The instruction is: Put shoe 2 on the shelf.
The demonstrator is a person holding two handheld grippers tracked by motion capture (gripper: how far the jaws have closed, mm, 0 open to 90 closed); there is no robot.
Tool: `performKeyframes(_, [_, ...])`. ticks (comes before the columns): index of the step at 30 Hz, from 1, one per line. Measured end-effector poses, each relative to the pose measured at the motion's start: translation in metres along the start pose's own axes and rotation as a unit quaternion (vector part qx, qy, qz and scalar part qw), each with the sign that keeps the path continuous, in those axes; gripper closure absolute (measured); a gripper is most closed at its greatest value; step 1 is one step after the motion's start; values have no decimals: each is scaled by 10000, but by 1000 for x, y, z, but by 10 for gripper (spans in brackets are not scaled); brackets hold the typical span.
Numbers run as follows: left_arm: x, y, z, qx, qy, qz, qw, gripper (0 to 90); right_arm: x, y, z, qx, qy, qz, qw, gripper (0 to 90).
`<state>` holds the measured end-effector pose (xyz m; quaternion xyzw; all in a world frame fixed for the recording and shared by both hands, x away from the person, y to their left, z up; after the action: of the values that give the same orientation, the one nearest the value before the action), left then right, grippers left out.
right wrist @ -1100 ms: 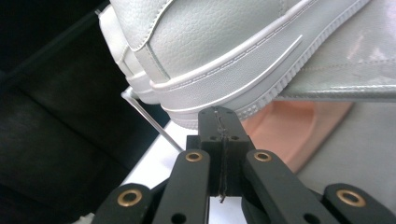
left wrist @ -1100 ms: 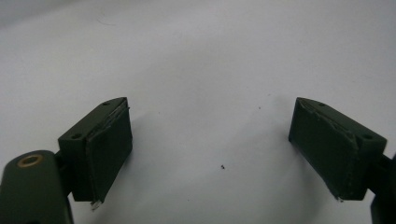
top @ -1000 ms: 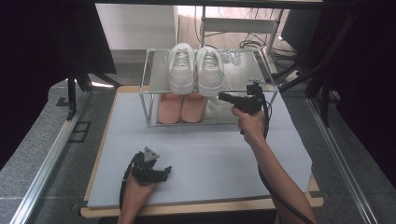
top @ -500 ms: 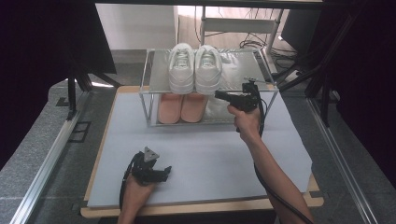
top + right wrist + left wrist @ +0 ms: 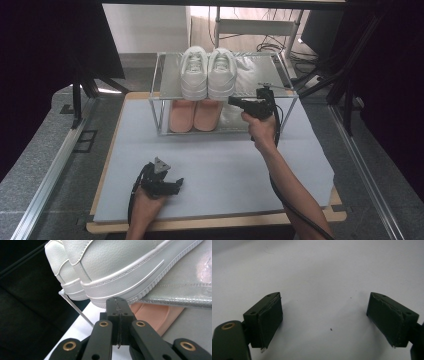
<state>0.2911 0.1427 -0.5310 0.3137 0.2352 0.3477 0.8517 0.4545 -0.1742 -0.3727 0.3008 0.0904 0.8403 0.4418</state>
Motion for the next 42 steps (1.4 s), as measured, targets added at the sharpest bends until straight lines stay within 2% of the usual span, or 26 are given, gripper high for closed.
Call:
performKeyframes(11, [0, 0, 0, 2, -4, 1, 10000, 136, -2, 3, -3, 68, 89, 62, 9999, 874])
performKeyframes(25, [0, 0, 0, 17, -10, 8, 10000, 136, -8, 17, -9, -9, 387, -157, 9991, 760])
performKeyframes(32, [0, 0, 0, 16, -9, 7, 10000, 136, -5, 23, -14, -57, 747, -299, 9967, 627])
performKeyframes(36, [0, 0, 0, 16, -11, 9, 10000, 137, -5, 27, -18, -116, 1018, -453, 9937, 540])
performKeyframes(42, [0, 0, 0, 5, -3, 5, 10000, 136, -9, 35, -24, -136, 1234, -574, 9906, 435])
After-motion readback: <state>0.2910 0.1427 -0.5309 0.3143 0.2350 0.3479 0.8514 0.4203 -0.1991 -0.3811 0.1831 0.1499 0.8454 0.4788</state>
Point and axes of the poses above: each handheld gripper's, and its own axes: y roughly backward along the jaws, z roughly out of its top, x roughly to its left, the point moved 1 cm from there along -y, roughly forward along the jaws, and after that the axes turned 13 degrees about -z, right-handed, at the moved point
